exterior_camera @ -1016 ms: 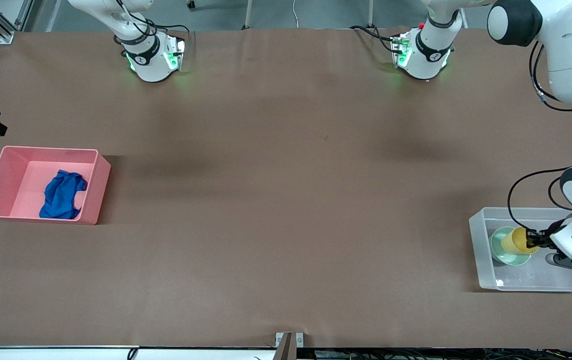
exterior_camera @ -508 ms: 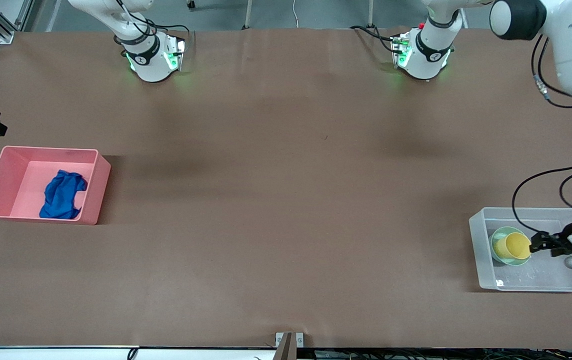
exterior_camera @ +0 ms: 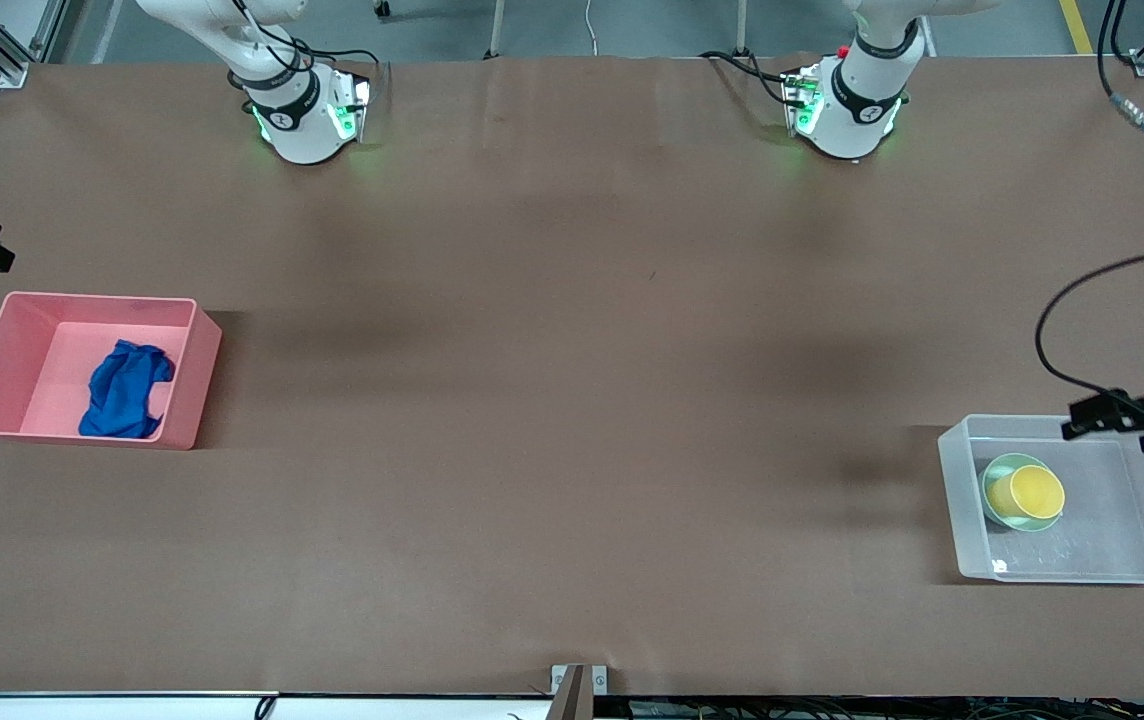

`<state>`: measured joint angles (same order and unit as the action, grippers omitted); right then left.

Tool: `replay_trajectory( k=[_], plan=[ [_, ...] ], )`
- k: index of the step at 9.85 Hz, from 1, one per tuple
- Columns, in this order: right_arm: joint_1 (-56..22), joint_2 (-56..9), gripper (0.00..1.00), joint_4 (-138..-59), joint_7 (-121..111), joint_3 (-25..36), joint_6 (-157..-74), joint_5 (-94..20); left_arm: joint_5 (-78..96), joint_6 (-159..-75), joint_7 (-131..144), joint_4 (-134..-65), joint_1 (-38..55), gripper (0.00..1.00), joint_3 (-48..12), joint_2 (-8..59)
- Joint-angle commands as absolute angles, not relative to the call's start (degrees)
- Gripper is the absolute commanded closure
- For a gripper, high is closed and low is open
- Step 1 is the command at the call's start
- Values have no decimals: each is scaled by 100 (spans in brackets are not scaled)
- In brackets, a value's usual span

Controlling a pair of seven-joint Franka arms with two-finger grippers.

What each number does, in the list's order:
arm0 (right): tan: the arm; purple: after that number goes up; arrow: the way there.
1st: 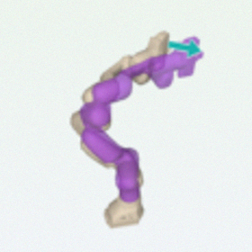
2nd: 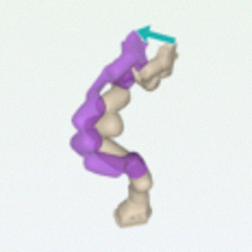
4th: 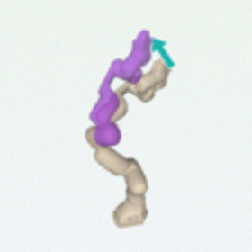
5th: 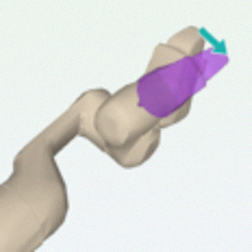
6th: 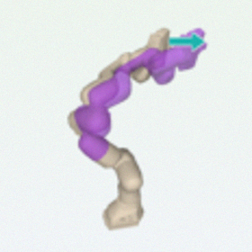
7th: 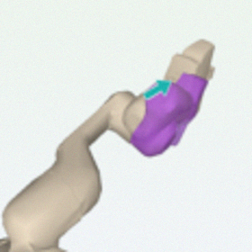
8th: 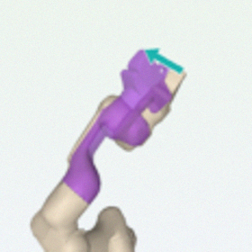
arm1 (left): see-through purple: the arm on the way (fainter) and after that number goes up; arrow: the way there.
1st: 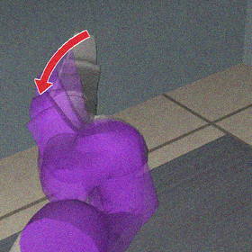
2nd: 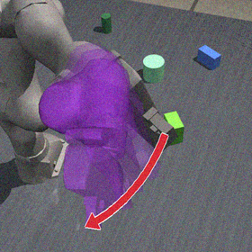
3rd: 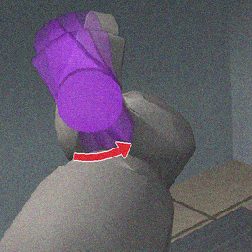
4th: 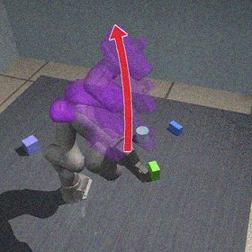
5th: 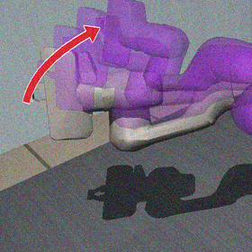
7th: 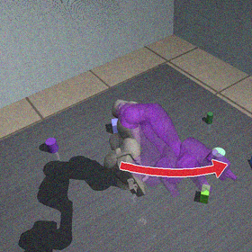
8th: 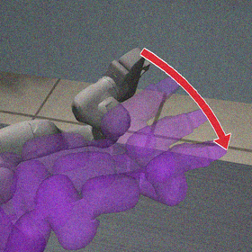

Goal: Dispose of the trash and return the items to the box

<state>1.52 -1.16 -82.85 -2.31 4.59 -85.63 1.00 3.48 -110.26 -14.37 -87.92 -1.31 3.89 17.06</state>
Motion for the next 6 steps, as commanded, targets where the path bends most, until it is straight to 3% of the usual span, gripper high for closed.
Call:
replay_trajectory(
  k=[1,3,6],
  plan=[
    [123,-26,0,-8341,-246,475,-8569,114,-140,-11162,-557,-10060,-97,0,-113,576],
    [123,-26,0,-8341,-246,475,-8578,114,-114,-10970,-397,-10170,157,0,-123,90],
    [132,-26,0,-8341,-246,475,-8578,114,-88,-9726,-149,-9267,316,0,-123,35]
  ],
)
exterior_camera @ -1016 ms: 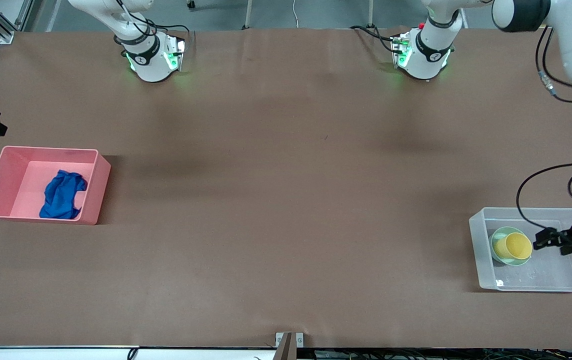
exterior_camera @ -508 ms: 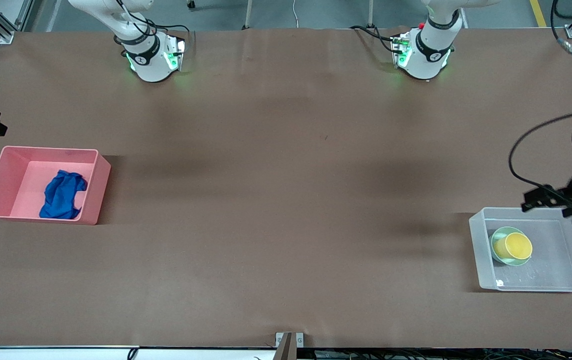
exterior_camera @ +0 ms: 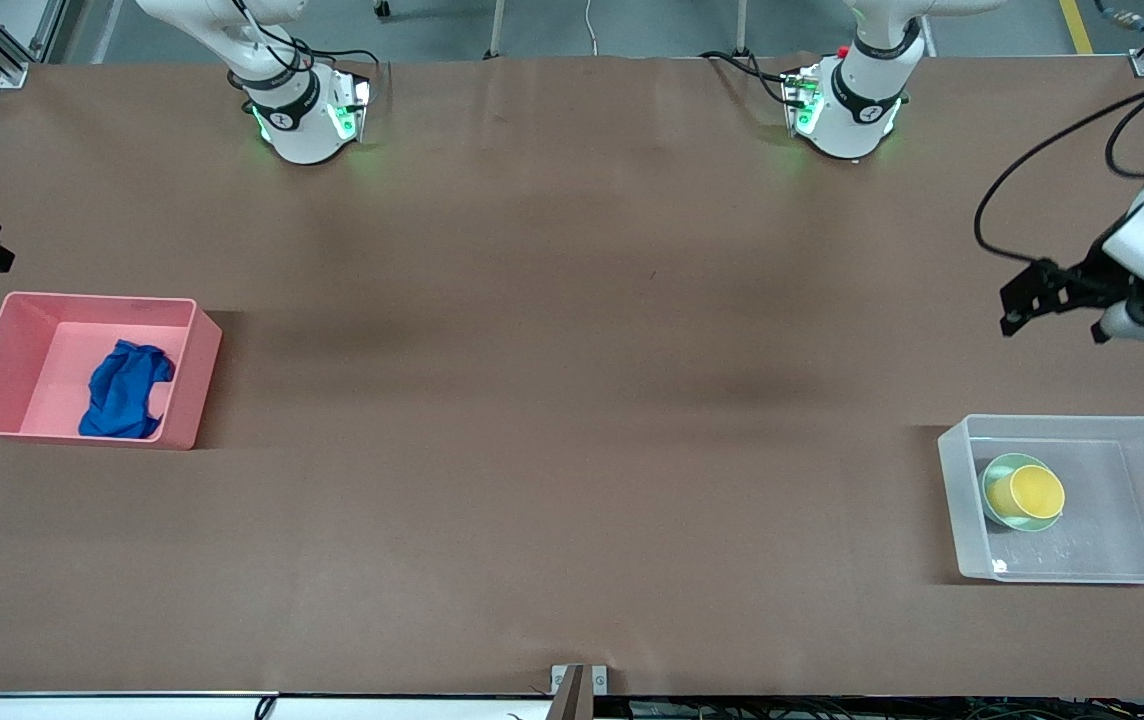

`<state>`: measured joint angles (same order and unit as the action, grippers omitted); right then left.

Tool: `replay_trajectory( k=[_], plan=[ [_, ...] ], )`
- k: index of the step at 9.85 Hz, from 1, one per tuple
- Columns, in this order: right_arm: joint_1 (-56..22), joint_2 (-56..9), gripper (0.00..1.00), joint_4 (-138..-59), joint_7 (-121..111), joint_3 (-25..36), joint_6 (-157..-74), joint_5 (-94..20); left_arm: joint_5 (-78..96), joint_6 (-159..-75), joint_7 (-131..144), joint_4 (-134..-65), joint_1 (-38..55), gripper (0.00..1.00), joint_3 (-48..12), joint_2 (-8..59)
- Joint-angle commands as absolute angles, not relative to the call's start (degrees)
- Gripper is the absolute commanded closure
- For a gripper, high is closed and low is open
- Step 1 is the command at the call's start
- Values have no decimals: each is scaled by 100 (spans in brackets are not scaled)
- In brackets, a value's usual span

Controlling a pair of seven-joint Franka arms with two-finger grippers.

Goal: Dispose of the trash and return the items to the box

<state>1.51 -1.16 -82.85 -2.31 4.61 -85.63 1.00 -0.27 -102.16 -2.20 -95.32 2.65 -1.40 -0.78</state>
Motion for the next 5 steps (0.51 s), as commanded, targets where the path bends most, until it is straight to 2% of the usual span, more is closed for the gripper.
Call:
replay_trajectory(
  k=[1,5],
  plan=[
    [132,-35,0,-8341,-246,475,-8578,114,-27,-9434,-71,-9098,334,0,-114,-17],
    [141,-35,0,-8332,-246,475,-8578,114,141,-9202,386,-9149,439,0,-53,-88]
  ],
)
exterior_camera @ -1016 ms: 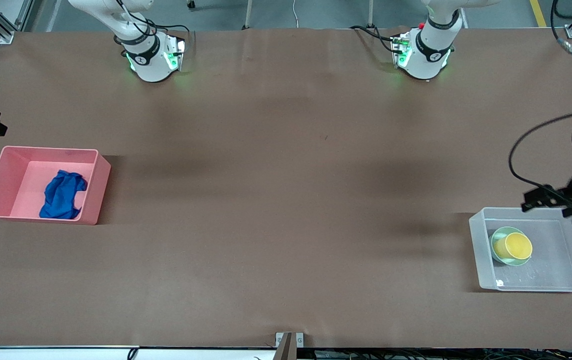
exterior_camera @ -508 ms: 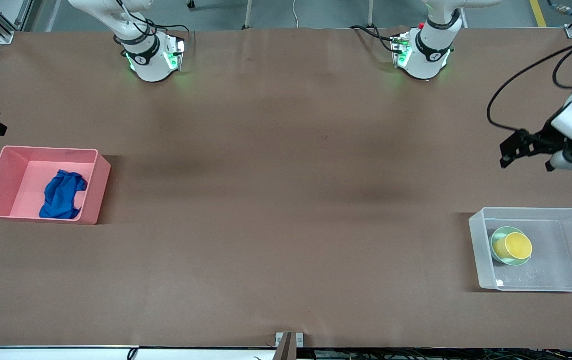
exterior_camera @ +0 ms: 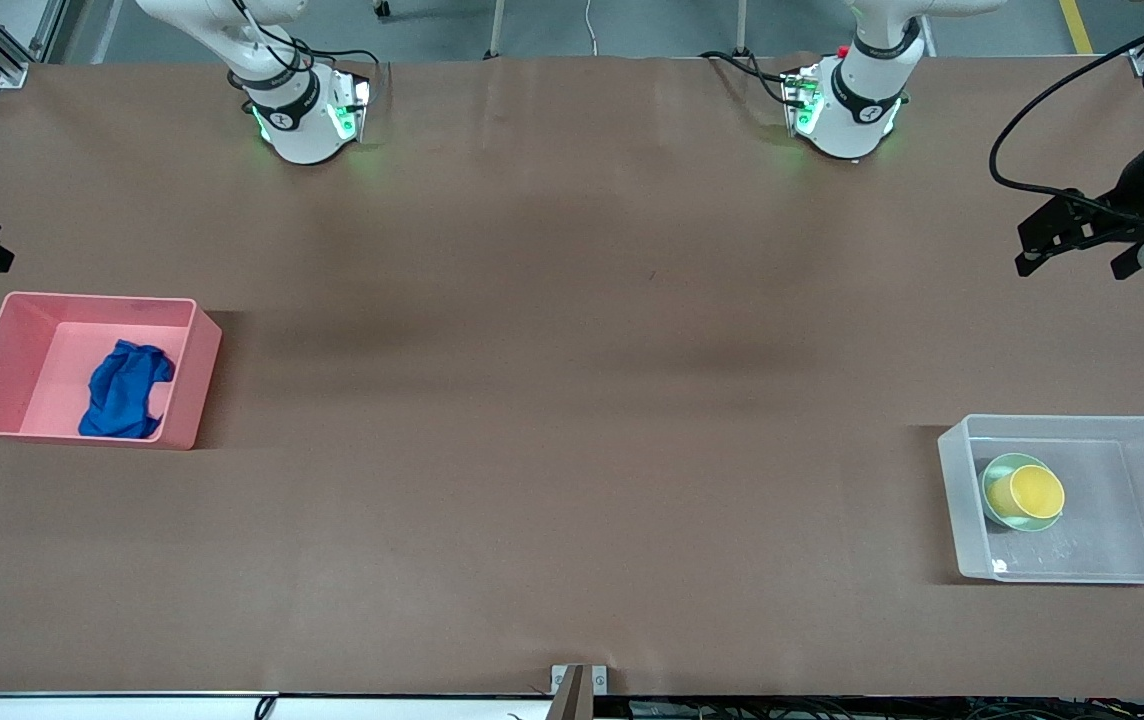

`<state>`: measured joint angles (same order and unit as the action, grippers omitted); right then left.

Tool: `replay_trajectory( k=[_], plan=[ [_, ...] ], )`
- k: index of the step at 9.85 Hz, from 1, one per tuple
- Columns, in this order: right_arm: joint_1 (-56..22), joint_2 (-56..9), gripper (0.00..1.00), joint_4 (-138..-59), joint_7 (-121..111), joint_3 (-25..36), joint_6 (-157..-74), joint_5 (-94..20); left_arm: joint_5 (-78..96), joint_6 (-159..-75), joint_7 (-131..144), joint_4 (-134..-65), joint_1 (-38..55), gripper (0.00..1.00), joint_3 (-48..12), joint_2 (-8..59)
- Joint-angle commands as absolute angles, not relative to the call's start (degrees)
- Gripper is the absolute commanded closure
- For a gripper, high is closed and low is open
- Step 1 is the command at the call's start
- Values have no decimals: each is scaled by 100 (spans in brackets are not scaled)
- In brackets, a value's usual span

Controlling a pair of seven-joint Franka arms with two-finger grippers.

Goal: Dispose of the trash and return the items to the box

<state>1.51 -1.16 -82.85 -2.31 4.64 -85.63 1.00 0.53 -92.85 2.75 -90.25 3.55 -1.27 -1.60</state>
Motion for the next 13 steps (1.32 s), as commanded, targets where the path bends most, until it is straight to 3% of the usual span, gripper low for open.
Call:
replay_trajectory(
  k=[1,13],
  plan=[
    [141,-35,0,-8341,-246,475,-8578,114,175,-9185,387,-9184,387,0,-61,-114],
    [149,-53,0,-8332,-255,492,-8578,114,-35,-9185,88,-9185,378,0,-70,9]
  ],
)
